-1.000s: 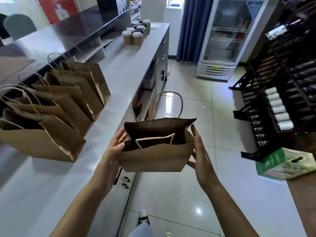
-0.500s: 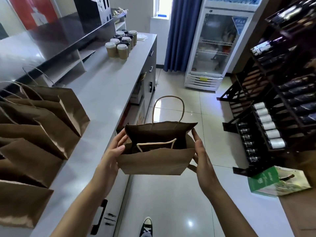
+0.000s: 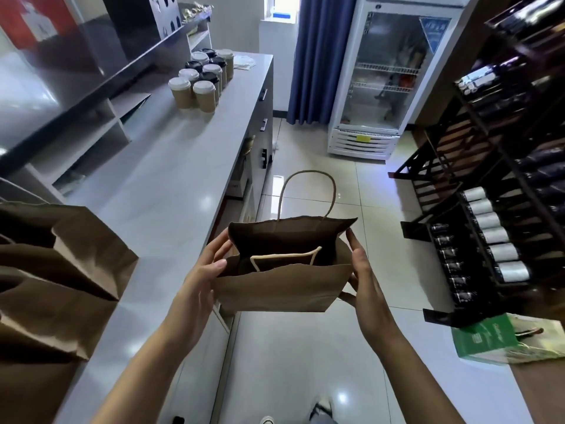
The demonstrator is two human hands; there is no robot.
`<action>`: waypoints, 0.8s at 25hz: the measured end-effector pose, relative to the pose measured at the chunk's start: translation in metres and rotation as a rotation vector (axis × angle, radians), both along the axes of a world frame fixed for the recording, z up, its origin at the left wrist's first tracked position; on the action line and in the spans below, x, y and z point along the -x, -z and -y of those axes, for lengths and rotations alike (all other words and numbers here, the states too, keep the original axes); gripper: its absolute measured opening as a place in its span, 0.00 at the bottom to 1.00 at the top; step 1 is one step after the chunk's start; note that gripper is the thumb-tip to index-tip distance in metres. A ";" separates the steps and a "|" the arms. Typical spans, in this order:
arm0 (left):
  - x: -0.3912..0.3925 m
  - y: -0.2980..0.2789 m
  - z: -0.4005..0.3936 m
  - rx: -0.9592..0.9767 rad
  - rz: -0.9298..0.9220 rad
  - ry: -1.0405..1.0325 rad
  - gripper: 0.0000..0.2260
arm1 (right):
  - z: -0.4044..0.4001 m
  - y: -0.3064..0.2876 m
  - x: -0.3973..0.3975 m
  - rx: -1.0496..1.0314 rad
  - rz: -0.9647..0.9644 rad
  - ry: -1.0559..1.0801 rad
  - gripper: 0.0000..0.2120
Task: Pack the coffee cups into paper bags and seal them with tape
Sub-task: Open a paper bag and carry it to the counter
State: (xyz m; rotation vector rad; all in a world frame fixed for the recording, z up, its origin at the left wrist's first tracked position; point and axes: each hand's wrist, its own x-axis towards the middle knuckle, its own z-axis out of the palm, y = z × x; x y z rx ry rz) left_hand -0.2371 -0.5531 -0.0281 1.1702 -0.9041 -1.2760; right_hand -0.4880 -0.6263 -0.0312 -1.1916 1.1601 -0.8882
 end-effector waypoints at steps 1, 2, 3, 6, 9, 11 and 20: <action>0.000 0.001 0.011 0.001 0.001 -0.004 0.30 | 0.012 0.002 -0.002 -0.008 0.002 -0.007 0.26; 0.000 0.001 0.022 -0.001 0.005 -0.023 0.29 | 0.024 0.003 -0.003 -0.014 0.006 -0.014 0.26; 0.000 0.001 0.032 -0.012 0.009 -0.054 0.28 | 0.036 0.005 -0.004 -0.021 0.011 -0.018 0.26; 0.004 0.004 0.067 -0.014 0.023 -0.079 0.28 | 0.078 0.008 -0.004 -0.033 0.035 -0.034 0.27; 0.016 0.006 0.110 -0.023 0.024 -0.092 0.32 | 0.126 0.009 0.006 -0.042 0.059 -0.067 0.27; 0.027 0.006 0.141 -0.030 0.022 -0.108 0.33 | 0.160 0.009 0.015 -0.037 0.061 -0.092 0.31; 0.058 0.003 0.232 -0.039 0.062 -0.205 0.32 | 0.279 0.009 0.035 -0.060 0.065 -0.193 0.28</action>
